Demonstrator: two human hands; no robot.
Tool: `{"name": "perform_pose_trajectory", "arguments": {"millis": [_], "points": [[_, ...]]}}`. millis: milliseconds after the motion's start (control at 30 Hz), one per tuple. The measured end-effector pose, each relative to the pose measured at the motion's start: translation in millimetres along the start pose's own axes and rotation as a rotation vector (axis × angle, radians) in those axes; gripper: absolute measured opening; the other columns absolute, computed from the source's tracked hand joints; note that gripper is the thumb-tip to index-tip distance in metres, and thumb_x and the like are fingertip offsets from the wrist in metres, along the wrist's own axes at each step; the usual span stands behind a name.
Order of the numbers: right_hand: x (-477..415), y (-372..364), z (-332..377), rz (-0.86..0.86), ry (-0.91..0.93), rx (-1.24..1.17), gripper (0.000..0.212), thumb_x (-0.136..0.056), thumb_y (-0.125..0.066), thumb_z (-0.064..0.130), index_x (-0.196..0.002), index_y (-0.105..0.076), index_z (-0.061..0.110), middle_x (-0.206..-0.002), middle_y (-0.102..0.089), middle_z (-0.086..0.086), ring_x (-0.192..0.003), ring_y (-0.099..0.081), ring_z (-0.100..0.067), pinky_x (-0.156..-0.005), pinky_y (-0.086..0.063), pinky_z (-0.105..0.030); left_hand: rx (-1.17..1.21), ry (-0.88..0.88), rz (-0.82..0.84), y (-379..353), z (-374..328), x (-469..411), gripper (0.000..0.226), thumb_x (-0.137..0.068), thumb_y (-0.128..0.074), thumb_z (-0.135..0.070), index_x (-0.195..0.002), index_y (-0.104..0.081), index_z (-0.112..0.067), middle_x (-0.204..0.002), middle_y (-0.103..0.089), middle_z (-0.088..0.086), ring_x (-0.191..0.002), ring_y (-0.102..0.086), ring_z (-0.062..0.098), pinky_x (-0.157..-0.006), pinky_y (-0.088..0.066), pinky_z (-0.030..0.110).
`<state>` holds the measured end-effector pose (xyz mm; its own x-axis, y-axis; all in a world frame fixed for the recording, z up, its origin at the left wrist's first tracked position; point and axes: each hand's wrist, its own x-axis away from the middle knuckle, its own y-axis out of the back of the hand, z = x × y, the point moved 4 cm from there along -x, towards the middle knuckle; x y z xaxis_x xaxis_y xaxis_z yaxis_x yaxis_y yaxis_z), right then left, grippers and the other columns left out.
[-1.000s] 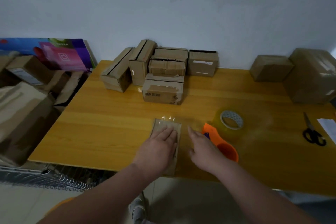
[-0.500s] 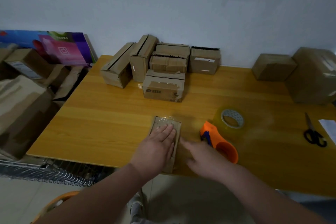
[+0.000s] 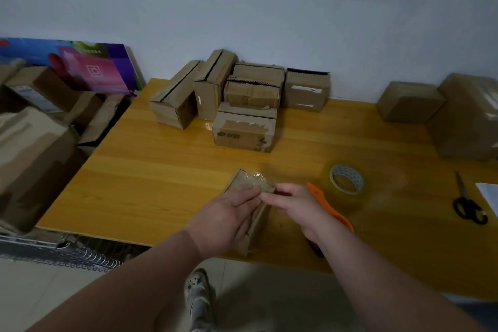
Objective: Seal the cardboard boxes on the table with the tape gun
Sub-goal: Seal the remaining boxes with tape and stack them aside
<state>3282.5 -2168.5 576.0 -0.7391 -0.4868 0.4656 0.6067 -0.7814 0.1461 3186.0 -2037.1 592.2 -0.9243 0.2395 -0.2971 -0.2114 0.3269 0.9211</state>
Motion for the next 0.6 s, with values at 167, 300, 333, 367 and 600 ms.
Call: {"name": "perform_pose_trajectory", "arguments": {"millis": [167, 300, 333, 367, 600], "points": [[-6.9, 0.2, -3.0, -0.084, 0.033, 0.004, 0.013, -0.078, -0.078, 0.023, -0.086, -0.069, 0.027, -0.094, -0.071, 0.006, -0.094, -0.064, -0.013, -0.087, -0.05, -0.03, 0.073, 0.0, -0.088, -0.4, -1.0, -0.4, 0.025, -0.087, -0.05, -0.016, -0.098, -0.067, -0.001, -0.103, -0.064, 0.014, -0.104, -0.057, 0.023, -0.103, -0.038, 0.022], [-13.1, 0.4, -2.4, -0.171, 0.115, 0.103, 0.012, -0.078, -0.078, 0.03, -0.085, -0.072, 0.022, -0.084, -0.07, 0.005, -0.083, -0.063, -0.011, -0.074, -0.049, -0.026, 0.068, -0.011, -0.077, -3.8, 1.8, 0.4, 0.023, -0.088, -0.05, -0.017, -0.093, -0.067, -0.002, -0.096, -0.063, 0.014, -0.094, -0.061, 0.026, -0.09, -0.048, 0.031], [-14.0, 0.3, -0.7, -0.195, 0.148, 0.126, 0.011, -0.078, -0.077, 0.031, -0.079, -0.071, 0.022, -0.076, -0.067, 0.006, -0.076, -0.061, -0.01, -0.068, -0.047, -0.025, 0.066, -0.012, -0.079, -3.9, 2.0, 0.4, 0.023, -0.087, -0.05, -0.017, -0.093, -0.067, -0.002, -0.096, -0.063, 0.014, -0.093, -0.061, 0.026, -0.09, -0.047, 0.031], [-14.8, -0.1, 1.2, -0.218, 0.182, 0.154, 0.015, -0.079, -0.077, 0.031, -0.071, -0.068, 0.022, -0.068, -0.063, 0.007, -0.068, -0.057, -0.01, -0.064, -0.044, -0.025, 0.064, -0.013, -0.082, -3.8, 2.1, 0.5, 0.023, -0.087, -0.05, -0.017, -0.093, -0.067, -0.002, -0.096, -0.063, 0.014, -0.094, -0.061, 0.026, -0.091, -0.047, 0.031], [-7.4, -5.3, 12.8, -0.438, 0.572, 0.511, 0.021, -0.086, -0.069, 0.027, -0.068, -0.063, 0.02, -0.064, -0.054, 0.011, -0.061, -0.05, -0.002, -0.055, -0.037, -0.015, 0.052, -0.009, -0.081, -2.7, 1.8, 0.6, 0.024, -0.088, -0.049, -0.018, -0.094, -0.067, -0.002, -0.097, -0.063, 0.014, -0.094, -0.062, 0.026, -0.092, -0.046, 0.03]]}}
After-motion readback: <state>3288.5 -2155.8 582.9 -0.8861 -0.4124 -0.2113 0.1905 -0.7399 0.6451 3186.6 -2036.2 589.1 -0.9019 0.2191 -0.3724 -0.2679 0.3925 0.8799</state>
